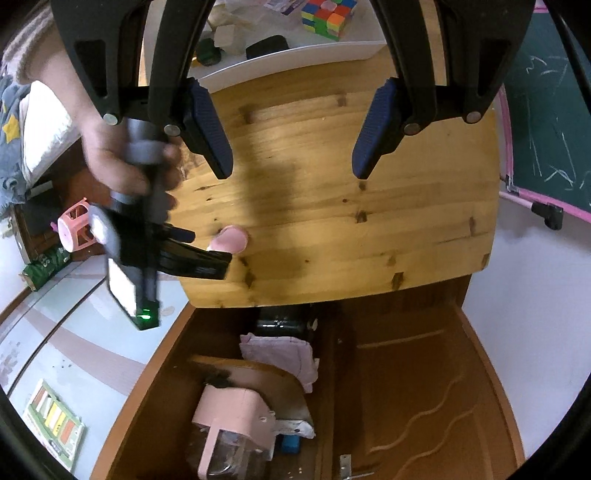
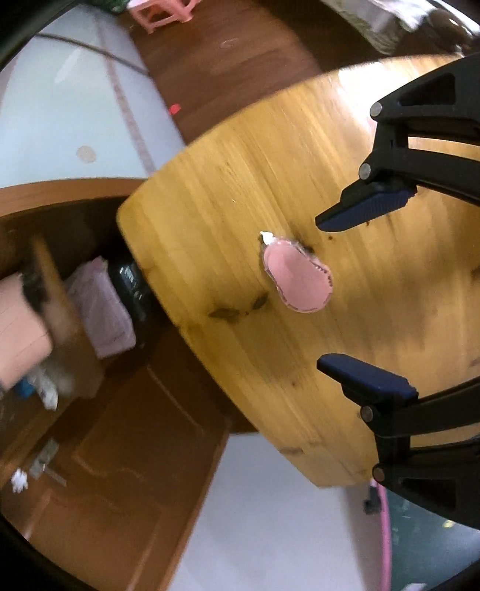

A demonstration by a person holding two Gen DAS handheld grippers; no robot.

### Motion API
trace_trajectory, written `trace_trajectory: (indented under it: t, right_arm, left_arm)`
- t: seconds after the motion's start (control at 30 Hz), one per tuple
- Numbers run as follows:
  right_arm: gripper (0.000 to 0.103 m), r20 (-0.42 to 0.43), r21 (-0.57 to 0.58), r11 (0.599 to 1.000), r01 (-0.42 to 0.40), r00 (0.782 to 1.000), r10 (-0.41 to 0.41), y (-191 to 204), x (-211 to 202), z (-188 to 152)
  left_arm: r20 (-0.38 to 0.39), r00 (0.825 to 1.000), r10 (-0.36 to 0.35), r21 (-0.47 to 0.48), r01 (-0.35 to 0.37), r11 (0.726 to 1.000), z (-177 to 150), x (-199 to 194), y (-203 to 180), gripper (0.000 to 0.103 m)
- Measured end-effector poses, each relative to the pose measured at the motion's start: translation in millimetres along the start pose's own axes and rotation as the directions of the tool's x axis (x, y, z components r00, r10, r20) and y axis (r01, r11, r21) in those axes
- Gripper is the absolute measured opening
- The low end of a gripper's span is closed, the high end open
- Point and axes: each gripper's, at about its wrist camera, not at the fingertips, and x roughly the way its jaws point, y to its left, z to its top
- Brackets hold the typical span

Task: Organize rigid objects
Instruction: 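Move the right gripper over the table to the pink oval case, then grasp the pink oval case with the right gripper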

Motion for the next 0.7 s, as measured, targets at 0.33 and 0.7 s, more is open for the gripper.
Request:
trace_trajectory:
  t: [0.33, 0.7]
  right_arm:
    - [0.069, 0.054, 0.055, 0.984, 0.171, 0.983, -0.174, 24, 44, -9]
    - [0.07, 0.071, 0.054, 0.961, 0.27, 0.959, -0.273, 27, 64, -9]
  left_arm:
    - [-0.056, 0.998, 0.023, -0.028, -0.025, 0.999, -21, 11, 24, 0.071]
    - [-0.066, 0.998, 0.012, -0.024, -0.014, 1.0, -29, 12, 27, 0.071]
